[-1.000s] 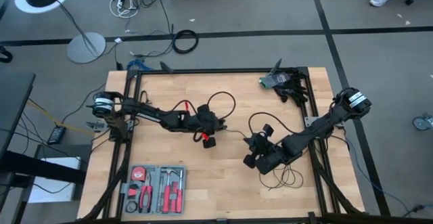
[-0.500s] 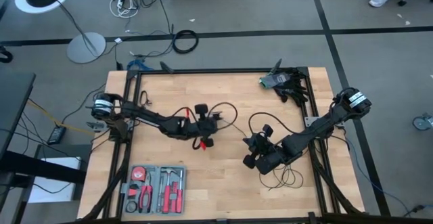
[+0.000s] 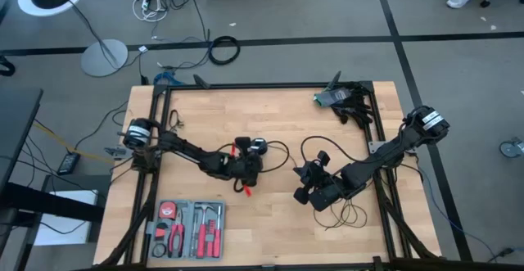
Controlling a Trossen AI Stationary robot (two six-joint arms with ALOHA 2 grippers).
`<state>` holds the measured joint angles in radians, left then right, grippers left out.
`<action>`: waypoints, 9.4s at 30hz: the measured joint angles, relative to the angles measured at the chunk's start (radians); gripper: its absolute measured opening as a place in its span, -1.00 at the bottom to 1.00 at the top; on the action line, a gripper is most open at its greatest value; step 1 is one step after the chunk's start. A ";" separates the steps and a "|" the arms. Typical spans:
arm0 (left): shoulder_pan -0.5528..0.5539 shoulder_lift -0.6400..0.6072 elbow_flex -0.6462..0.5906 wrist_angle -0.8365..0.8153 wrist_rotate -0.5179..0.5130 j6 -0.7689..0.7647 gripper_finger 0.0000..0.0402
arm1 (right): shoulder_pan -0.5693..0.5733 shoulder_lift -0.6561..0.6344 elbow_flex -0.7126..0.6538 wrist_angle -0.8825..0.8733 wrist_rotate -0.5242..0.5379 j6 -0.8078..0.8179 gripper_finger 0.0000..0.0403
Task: Coil cords
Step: Uncoil the black wire from the spool
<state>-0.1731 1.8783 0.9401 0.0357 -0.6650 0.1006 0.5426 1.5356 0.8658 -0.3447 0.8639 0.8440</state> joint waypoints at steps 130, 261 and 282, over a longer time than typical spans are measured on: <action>0.304 -0.105 0.049 -0.117 0.548 -0.030 0.14 | -0.605 0.327 -0.094 0.593 -0.633 -0.610 -0.92; 0.323 -0.045 0.178 -0.297 0.545 -0.043 0.14 | -0.405 -0.067 -0.106 -0.410 -0.801 -0.306 -1.00; 0.324 -0.042 0.193 -0.343 0.532 -0.027 0.14 | -0.306 -0.099 -0.104 0.039 -0.322 -0.483 -0.81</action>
<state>0.1513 1.8366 1.1332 -0.3077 -0.1333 0.0734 0.2362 1.4369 0.7616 -0.3054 0.5418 0.3608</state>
